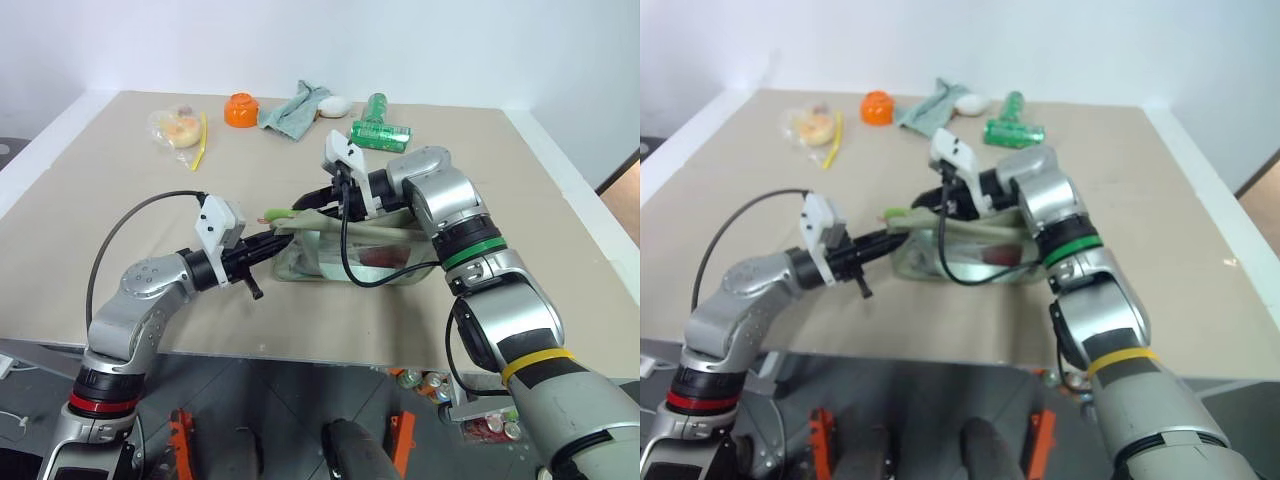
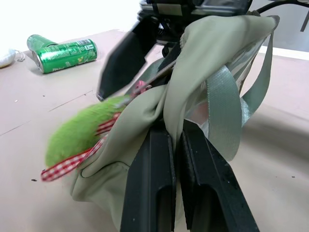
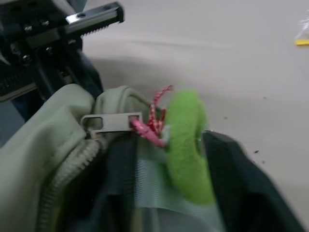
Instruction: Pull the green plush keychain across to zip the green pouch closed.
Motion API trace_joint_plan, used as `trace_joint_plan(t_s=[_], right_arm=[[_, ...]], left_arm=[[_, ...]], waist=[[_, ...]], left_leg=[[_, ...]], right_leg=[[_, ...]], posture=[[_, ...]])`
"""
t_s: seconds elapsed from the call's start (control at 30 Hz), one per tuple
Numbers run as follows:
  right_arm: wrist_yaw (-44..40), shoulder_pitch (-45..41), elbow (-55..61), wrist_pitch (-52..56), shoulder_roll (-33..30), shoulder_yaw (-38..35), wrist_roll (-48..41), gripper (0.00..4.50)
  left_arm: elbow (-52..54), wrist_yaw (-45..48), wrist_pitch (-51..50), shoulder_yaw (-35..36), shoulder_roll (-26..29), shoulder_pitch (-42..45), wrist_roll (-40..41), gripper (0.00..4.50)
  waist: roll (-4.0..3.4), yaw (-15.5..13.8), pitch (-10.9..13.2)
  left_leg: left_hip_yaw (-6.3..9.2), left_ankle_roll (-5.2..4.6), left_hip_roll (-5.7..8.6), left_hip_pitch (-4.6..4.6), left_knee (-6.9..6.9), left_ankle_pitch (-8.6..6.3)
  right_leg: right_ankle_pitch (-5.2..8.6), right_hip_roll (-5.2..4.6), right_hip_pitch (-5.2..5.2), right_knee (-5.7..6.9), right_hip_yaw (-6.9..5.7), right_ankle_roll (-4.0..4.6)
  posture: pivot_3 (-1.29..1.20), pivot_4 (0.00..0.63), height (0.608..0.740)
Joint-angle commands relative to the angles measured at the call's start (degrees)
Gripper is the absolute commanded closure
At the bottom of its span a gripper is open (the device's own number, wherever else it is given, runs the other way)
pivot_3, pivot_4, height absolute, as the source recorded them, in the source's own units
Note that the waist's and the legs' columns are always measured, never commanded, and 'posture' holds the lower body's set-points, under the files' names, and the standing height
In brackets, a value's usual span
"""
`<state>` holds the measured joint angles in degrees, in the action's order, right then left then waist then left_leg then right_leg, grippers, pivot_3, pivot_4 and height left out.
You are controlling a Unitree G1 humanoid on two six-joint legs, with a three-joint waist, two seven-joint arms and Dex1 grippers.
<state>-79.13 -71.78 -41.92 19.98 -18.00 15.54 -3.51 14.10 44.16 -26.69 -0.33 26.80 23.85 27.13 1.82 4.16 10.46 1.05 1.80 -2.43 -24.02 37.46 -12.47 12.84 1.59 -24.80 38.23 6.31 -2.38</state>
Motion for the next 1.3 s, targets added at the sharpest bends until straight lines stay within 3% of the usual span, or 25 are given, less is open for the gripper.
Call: trace_joint_plan(t_s=[0.03, 0.13, 0.33, 0.53, 0.9, 1.3], right_arm=[[-0.9, 1.7, 0.6, -0.7, 1.4, 2.3, 1.4, 2.82], [-0.9, 1.9, 0.9, -0.5, 1.7, 2.0, 1.4, 2.82], [-0.9, 1.8, 1.0, -0.3, 1.5, 1.4, 1.2, 4.47], [0.2, 1.2, 1.5, -0.5, 0.8, -0.8, 0.1, 4.47], [5.4, -4.1, 5.8, -0.4, -4.6, -11.5, -6.3, 4.47], [16.9, 0.1, 16.8, -2.4, -10.5, -18.9, -9.7, 4.47]], left_arm=[[0.5, -0.5, 0.8, 0.0, -0.3, 1.6, -0.4, 4.5], [0.7, -0.6, 0.7, 0.0, -0.5, 1.6, -0.5, 4.5], [0.9, -0.7, 0.6, 0.2, -0.5, 1.4, -0.6, 4.5], [0.6, -1.2, 0.0, 0.9, -0.9, 1.4, 0.2, 4.5], [0.0, -3.6, -2.6, 2.3, -1.3, 2.4, 1.7, 4.5], [-1.8, -4.6, -4.4, 2.6, -1.3, 5.4, 3.1, 4.5]], waist=[[0.0, 0.0, 0.0], [0.0, 0.0, 0.0], [-0.01, 0.0, 0.0], [-0.01, 0.0, 0.0], [-0.02, 0.0, 0.0], [-0.02, 0.0, 0.0]], left_leg=[[0.01, 0.0, 0.0, 0.0, 0.0, 0.0], [0.02, 0.0, 0.0, -0.01, 0.0, 0.0], [0.04, 0.0, -0.01, -0.01, -0.01, 0.0], [0.04, 0.0, -0.01, -0.01, -0.01, 0.0], [0.04, 0.0, 0.0, -0.17, -0.05, 0.0], [0.04, 0.0, 0.0, -0.22, -0.08, 0.0]], right_leg=[[0.0, 0.0, 0.0, 0.0, -0.01, 0.0], [-0.01, -0.01, 0.0, 0.0, -0.02, 0.01], [-0.02, 0.02, -0.02, 0.02, -0.03, 0.03], [-0.01, 0.01, -0.02, 0.02, -0.03, 0.03], [-0.01, 0.01, -0.18, 0.02, -0.03, 0.03], [-0.01, 0.0, -0.22, 0.01, -0.03, 0.03]], posture=[[0.0, 0.15, 0.74], [0.0, 0.15, 0.74], [0.0, 0.15, 0.74], [0.0, 0.15, 0.74], [0.0, 0.15, 0.74], [0.0, 0.15, 0.74]])
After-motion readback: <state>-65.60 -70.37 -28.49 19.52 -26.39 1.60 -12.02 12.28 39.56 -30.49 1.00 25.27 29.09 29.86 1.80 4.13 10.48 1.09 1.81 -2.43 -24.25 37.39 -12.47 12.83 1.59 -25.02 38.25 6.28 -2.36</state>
